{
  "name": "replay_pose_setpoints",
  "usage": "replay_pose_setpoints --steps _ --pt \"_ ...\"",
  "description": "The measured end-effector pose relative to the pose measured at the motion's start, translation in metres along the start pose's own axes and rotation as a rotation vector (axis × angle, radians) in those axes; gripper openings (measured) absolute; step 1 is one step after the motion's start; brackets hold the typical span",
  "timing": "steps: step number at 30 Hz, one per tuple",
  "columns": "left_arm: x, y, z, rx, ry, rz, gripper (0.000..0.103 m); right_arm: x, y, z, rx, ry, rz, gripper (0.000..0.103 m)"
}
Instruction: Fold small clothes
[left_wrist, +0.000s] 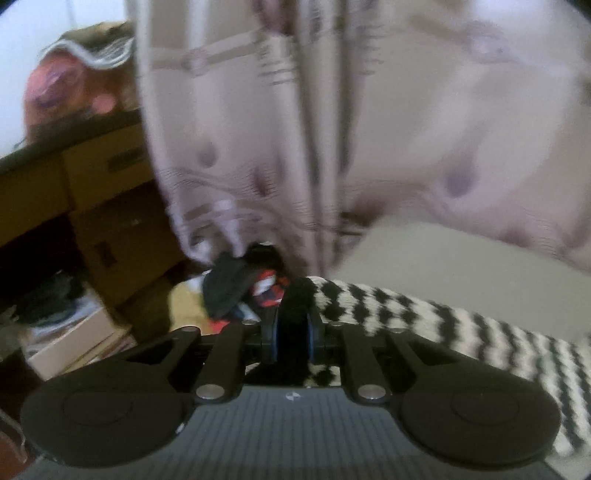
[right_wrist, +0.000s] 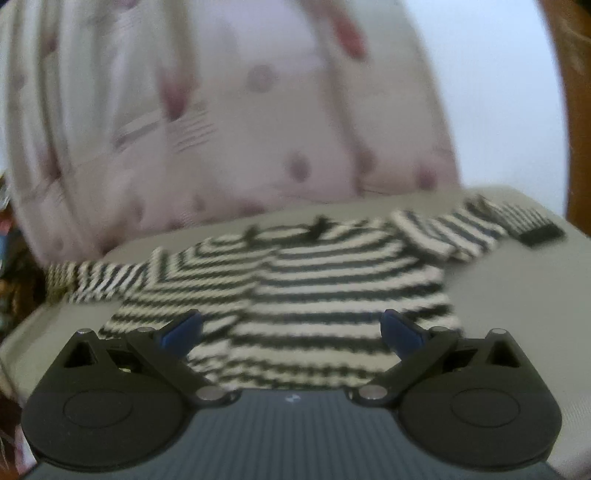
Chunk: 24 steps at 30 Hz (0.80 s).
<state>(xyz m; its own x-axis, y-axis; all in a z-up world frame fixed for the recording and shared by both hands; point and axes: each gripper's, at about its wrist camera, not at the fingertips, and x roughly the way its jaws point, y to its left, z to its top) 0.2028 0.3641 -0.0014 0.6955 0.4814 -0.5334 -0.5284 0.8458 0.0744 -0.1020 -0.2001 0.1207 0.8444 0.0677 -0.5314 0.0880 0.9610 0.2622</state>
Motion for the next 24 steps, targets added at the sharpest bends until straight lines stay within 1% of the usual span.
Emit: replay_pose_setpoints --steps 1,2,3,4,5,7,10,12,13,14,15,18,19,21,22,24 --pt "0.004 0.006 0.003 -0.021 0.012 0.032 0.029 -0.002 -0.010 0.000 0.040 -0.004 -0.006 0.103" --pt "0.007 0.011 0.004 -0.040 0.018 0.080 0.033 -0.004 -0.018 -0.001 0.070 -0.006 -0.011 0.103" --pt "0.008 0.016 0.005 -0.057 0.022 0.131 0.051 -0.005 -0.025 -0.002 0.098 -0.008 -0.017 0.103" --pt "0.007 0.021 0.004 -0.078 0.018 0.165 0.062 -0.006 -0.030 -0.004 0.109 -0.009 -0.021 0.103" --pt "0.002 0.027 0.001 -0.098 0.001 0.187 0.077 -0.007 -0.033 -0.006 0.113 -0.009 -0.026 0.103" --pt "-0.006 0.034 -0.004 -0.102 -0.032 0.226 0.078 -0.005 -0.037 -0.008 0.112 -0.001 -0.041 0.103" --pt "-0.025 0.031 -0.012 -0.062 -0.061 0.191 0.080 -0.001 -0.044 -0.010 0.121 0.011 -0.051 0.103" --pt "-0.037 0.023 -0.020 -0.030 -0.073 0.119 0.086 0.001 -0.050 -0.010 0.136 0.009 -0.057 0.103" --pt "-0.040 0.019 -0.025 -0.007 -0.064 0.075 0.087 0.000 -0.052 -0.010 0.145 0.005 -0.061 0.103" --pt "-0.042 0.013 -0.031 0.015 -0.046 0.034 0.087 0.000 -0.055 -0.010 0.160 0.004 -0.065 0.103" --pt "-0.043 0.010 -0.035 0.014 -0.017 0.000 0.086 0.000 -0.059 -0.011 0.181 0.001 -0.067 0.103" --pt "-0.041 0.010 -0.046 -0.078 0.076 -0.157 0.085 -0.003 -0.067 -0.013 0.227 -0.001 -0.067 0.103" --pt "-0.038 0.010 -0.047 -0.100 0.095 -0.174 0.086 -0.003 -0.069 -0.015 0.234 0.002 -0.071 0.103" --pt "-0.028 0.016 -0.049 -0.169 0.126 -0.179 0.086 -0.002 -0.072 -0.018 0.240 0.017 -0.084 0.103" --pt "-0.020 0.022 -0.049 -0.226 0.140 -0.184 0.086 -0.001 -0.072 -0.020 0.243 0.024 -0.087 0.103" --pt "-0.007 0.038 -0.052 -0.334 0.161 -0.161 0.085 -0.001 -0.072 -0.021 0.247 0.028 -0.086 0.103"
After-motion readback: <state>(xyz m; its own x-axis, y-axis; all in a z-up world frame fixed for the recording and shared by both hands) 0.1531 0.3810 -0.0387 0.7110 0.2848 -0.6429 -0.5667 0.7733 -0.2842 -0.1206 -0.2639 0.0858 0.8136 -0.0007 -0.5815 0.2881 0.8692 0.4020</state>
